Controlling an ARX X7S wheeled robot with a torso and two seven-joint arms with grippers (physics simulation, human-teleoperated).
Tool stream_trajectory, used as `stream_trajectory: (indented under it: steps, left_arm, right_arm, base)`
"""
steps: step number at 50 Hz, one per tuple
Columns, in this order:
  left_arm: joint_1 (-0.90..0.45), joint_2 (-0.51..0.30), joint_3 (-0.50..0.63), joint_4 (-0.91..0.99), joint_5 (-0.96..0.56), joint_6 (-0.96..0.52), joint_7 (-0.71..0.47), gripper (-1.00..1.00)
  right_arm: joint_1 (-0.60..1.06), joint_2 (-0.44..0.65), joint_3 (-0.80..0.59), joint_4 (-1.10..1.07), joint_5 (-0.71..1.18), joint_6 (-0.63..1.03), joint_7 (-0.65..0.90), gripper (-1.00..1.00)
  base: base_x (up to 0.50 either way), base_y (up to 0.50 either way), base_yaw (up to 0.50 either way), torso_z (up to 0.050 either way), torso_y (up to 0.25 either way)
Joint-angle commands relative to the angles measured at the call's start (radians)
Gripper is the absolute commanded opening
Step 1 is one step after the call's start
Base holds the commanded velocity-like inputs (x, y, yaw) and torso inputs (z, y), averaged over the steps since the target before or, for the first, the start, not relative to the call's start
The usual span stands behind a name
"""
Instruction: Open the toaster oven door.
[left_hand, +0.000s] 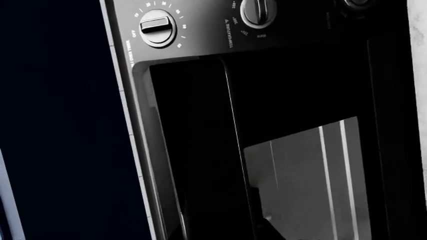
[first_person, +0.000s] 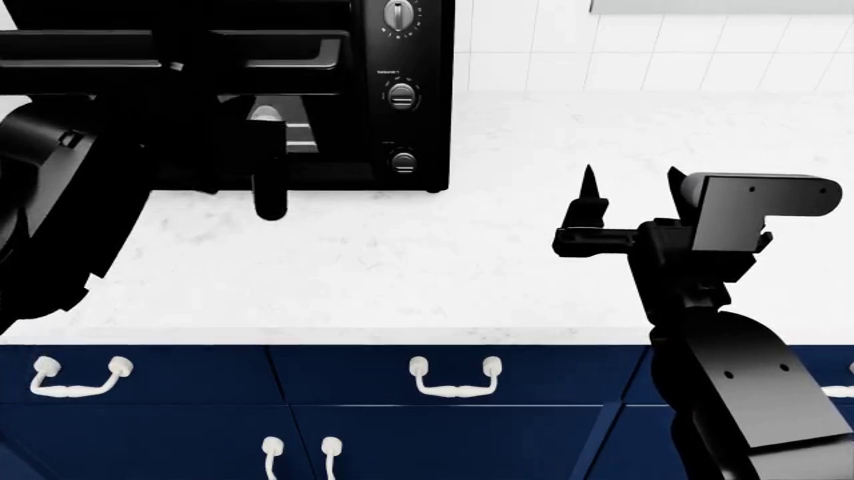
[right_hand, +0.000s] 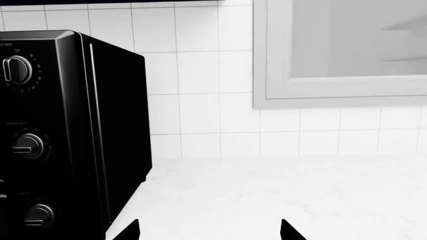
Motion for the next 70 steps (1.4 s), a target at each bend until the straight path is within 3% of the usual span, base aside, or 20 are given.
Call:
stream_trajectory:
  steps: [1, 35, 49, 70]
  left_arm:
    - [0.063, -0.074, -0.003, 0.258, -0.076, -0.095, 0.015, -1.00]
    - [0.279, -0.298, -0.030, 0.742, -0.068, -0.324, 0.025, -1.00]
    - [0.382, -0.350, -0.005, 0.806, -0.060, -0.355, -0.029, -1.00]
    - [0.502, -0.363, 0.053, 0.783, -0.060, -0.354, -0.092, -1.00]
  right_arm:
    - [-0.003, 0.000, 0.001, 0.004, 0.009, -0.010, -0.001, 1.00]
    - [-0.015, 0.002, 0.002, -0.011, 0.035, -0.018, 0.008, 1.00]
    - [-0.020, 0.004, -0.001, -0.004, 0.038, -0.028, 0.011, 1.00]
    - [-0.024, 0.014, 0.002, -0.010, 0.049, -0.022, 0.022, 1.00]
  base:
    - [0.00, 0.00, 0.00, 0.000, 0.000]
    - [0.00, 0.00, 0.00, 0.000, 0.002]
    - [0.00, 0.00, 0.00, 0.001, 0.003]
    - [0.00, 0.00, 0.00, 0.000, 0.001]
